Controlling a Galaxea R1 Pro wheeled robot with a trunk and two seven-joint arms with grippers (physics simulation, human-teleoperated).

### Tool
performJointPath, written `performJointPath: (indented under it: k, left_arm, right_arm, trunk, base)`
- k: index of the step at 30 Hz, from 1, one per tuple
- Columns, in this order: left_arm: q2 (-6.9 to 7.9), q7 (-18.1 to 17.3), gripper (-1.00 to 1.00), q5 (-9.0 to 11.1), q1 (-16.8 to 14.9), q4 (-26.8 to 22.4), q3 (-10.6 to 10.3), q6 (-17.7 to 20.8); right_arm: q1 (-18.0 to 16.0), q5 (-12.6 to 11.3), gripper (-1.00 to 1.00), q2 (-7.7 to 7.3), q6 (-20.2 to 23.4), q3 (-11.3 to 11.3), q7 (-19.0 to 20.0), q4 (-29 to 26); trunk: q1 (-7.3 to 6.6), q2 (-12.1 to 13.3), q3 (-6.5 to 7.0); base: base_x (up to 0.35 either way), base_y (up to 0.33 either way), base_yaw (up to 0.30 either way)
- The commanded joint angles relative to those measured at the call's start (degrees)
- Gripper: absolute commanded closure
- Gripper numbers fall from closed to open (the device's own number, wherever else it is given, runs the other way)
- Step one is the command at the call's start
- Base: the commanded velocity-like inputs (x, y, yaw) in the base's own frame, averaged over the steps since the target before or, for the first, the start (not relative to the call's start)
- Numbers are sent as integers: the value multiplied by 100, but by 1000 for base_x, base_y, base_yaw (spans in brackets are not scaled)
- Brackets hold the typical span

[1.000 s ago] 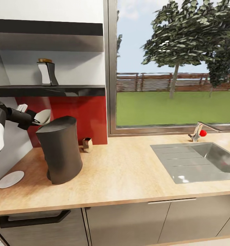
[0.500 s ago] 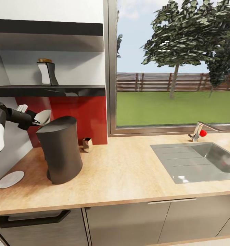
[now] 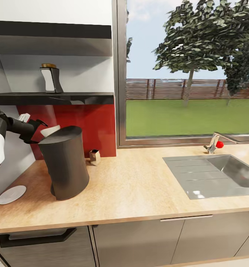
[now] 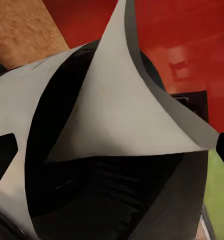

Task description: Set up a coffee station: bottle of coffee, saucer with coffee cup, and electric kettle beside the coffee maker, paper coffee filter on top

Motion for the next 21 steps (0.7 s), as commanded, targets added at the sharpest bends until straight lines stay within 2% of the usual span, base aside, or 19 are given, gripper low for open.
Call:
performJointPath:
  k: [1, 10, 21]
  left_arm:
    - [1, 58, -100, 58, -3, -6, 18, 3]
    - [75, 58, -100, 64, -3, -6, 16, 3]
    - [78, 58, -100, 101, -3, -14, 18, 8]
  right_arm:
    - [-2, -44, -100, 3, -22, -22, 8, 4]
    - [-2, -44, -100, 1, -22, -21, 8, 4]
    - [-2, -44, -100, 0, -22, -20, 8, 4]
  trunk:
    - [2, -4, -2]
    - [2, -4, -2]
    - [2, -4, -2]
  base:
    - [0, 0, 0]
    - [0, 0, 0]
    - [0, 0, 0]
